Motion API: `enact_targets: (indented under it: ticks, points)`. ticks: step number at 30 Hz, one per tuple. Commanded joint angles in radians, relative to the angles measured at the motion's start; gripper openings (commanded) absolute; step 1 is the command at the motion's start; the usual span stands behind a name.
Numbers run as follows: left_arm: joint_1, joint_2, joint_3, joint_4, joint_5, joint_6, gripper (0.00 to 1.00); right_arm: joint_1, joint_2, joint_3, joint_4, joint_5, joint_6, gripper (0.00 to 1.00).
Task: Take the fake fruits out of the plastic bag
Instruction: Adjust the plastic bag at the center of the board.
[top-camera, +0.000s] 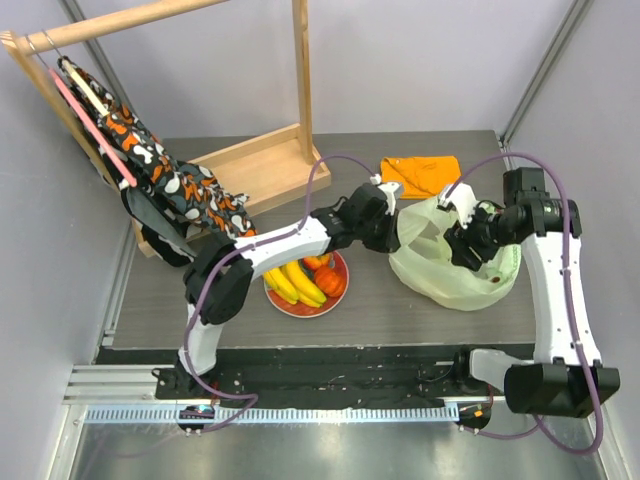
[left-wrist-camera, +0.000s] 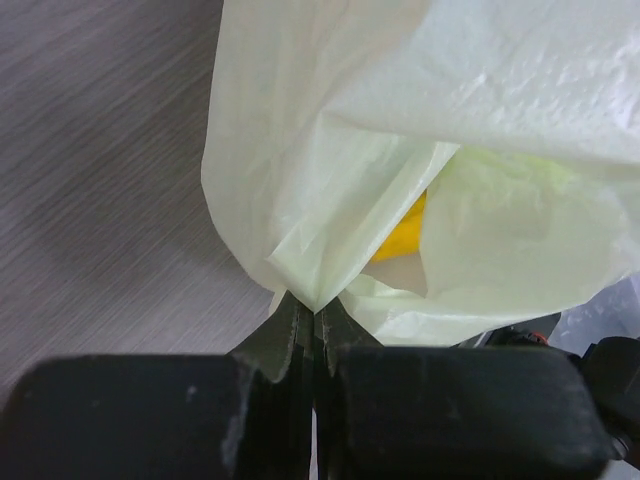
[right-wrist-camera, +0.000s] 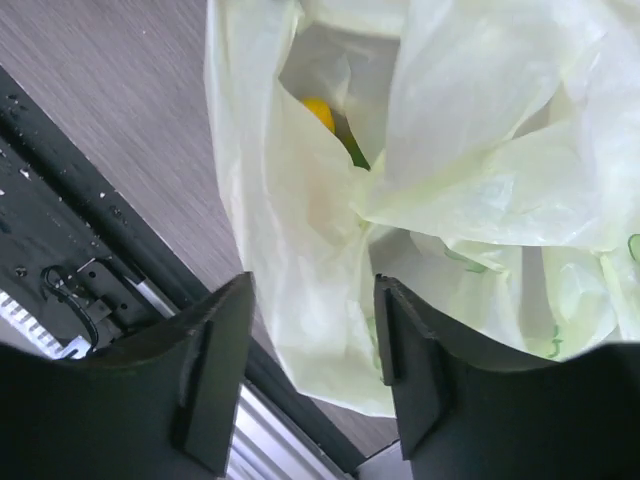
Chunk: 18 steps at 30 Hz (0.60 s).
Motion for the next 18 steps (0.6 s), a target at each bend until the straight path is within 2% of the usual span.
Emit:
enact_targets:
  ticks: [1,5,7,10,12,13,15,18]
  points:
    - [0.014,-0.086,-0.026,0.032,0.028,0.027,0.00,-0.004,0.066,-0.036,-0.121,0.010,-0.068,0.56]
    - [0.029,-0.083,-0.032,0.032,0.040,0.025,0.00,-0.004,0.159,-0.128,-0.014,0.033,-0.002,0.46]
    - [0.041,-0.076,-0.023,0.033,0.042,0.027,0.00,-0.004,0.167,-0.181,0.076,0.053,0.038,0.46]
    - [0.086,-0.047,0.053,0.022,0.042,0.042,0.00,0.007,0.208,-0.231,0.321,0.162,0.124,0.48]
    - [0.125,-0.028,0.147,0.022,0.052,0.072,0.00,0.010,0.303,-0.220,0.466,0.222,0.176,0.48]
    - [0.136,-0.011,0.181,0.035,0.069,0.082,0.00,0.010,0.337,-0.187,0.573,0.337,0.221,0.48]
    - [0.165,0.001,0.262,0.056,0.118,0.102,0.00,-0.003,0.427,-0.133,0.653,0.429,0.270,0.47]
    - [0.175,0.009,0.320,0.101,0.172,0.128,0.00,-0.042,0.463,-0.021,0.733,0.501,0.351,0.47]
